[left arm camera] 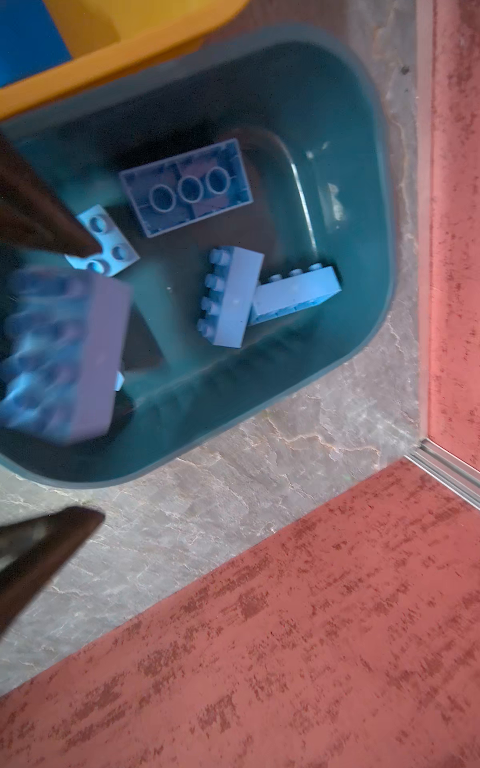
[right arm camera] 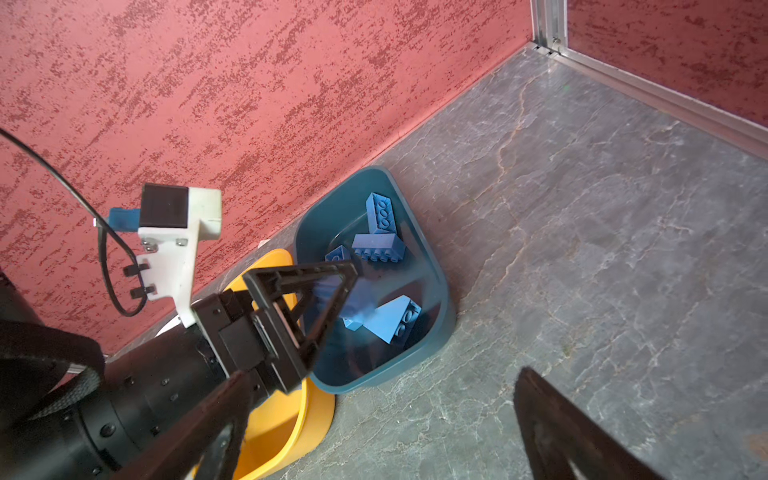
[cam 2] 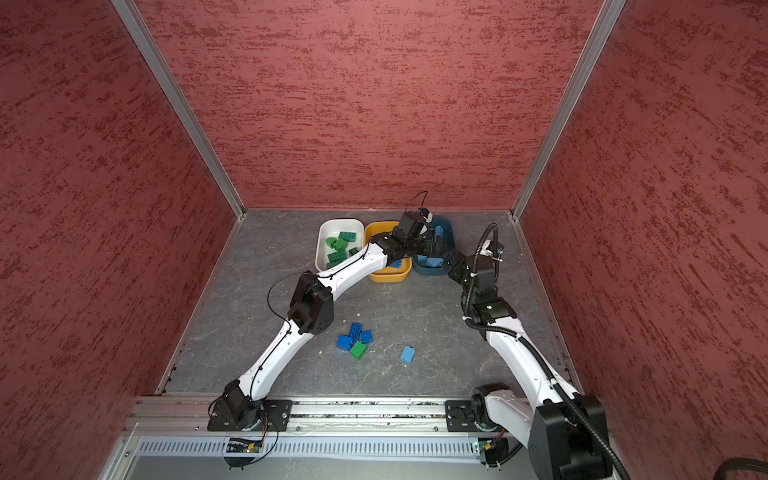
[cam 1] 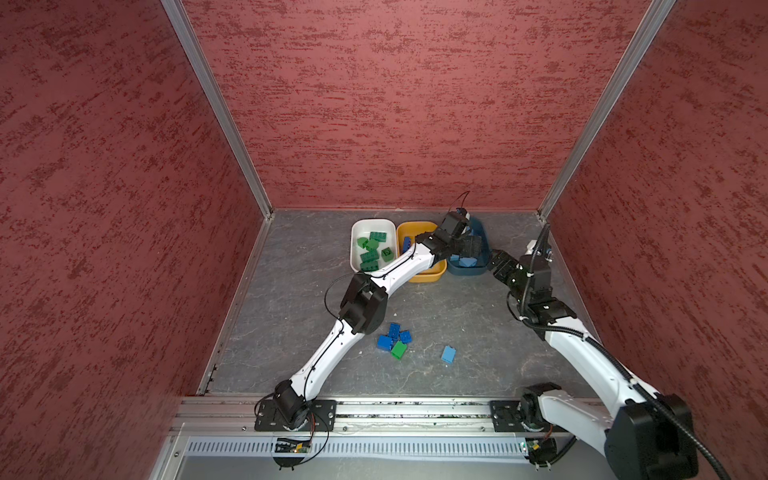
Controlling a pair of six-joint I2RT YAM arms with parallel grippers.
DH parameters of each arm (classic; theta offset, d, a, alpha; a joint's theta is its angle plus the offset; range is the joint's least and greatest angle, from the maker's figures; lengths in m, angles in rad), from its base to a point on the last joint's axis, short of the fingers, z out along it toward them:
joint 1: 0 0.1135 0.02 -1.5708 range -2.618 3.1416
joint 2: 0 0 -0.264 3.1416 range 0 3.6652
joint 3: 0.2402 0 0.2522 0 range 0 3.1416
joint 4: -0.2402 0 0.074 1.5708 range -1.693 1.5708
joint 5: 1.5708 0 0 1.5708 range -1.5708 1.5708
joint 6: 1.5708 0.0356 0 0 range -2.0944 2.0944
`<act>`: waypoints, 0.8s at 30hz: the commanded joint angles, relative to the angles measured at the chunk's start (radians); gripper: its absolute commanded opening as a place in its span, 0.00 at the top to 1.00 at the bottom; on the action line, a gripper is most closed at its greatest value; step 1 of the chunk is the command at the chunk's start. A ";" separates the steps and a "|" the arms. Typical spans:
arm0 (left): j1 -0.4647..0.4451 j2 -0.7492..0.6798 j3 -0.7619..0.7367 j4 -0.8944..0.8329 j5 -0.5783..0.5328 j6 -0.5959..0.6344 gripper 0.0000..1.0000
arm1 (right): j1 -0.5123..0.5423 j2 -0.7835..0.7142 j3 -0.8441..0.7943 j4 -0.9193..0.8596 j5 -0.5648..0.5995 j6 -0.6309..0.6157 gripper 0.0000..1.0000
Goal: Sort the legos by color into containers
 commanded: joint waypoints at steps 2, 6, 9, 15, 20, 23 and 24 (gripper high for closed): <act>-0.027 -0.136 -0.119 -0.044 -0.064 0.023 0.01 | -0.005 -0.012 -0.013 -0.004 0.013 -0.013 0.01; -0.055 -0.342 -0.380 0.041 -0.096 0.063 0.01 | -0.005 -0.005 -0.012 0.018 -0.007 -0.013 0.01; -0.095 -0.511 -0.625 0.132 -0.120 0.106 0.01 | -0.005 0.011 -0.002 0.017 -0.049 -0.035 0.01; -0.163 -0.726 -0.939 0.102 -0.187 0.152 0.01 | 0.009 0.055 0.031 -0.003 -0.158 -0.042 0.01; -0.168 -0.822 -1.095 -0.001 -0.250 0.106 0.01 | 0.076 0.084 0.034 -0.010 -0.154 -0.012 0.01; -0.164 -0.863 -1.149 -0.071 -0.274 0.089 0.01 | 0.143 0.102 0.018 0.013 -0.113 0.028 0.01; -0.165 -0.876 -1.161 -0.096 -0.276 0.089 0.01 | 0.166 0.108 0.013 0.021 -0.090 0.043 0.01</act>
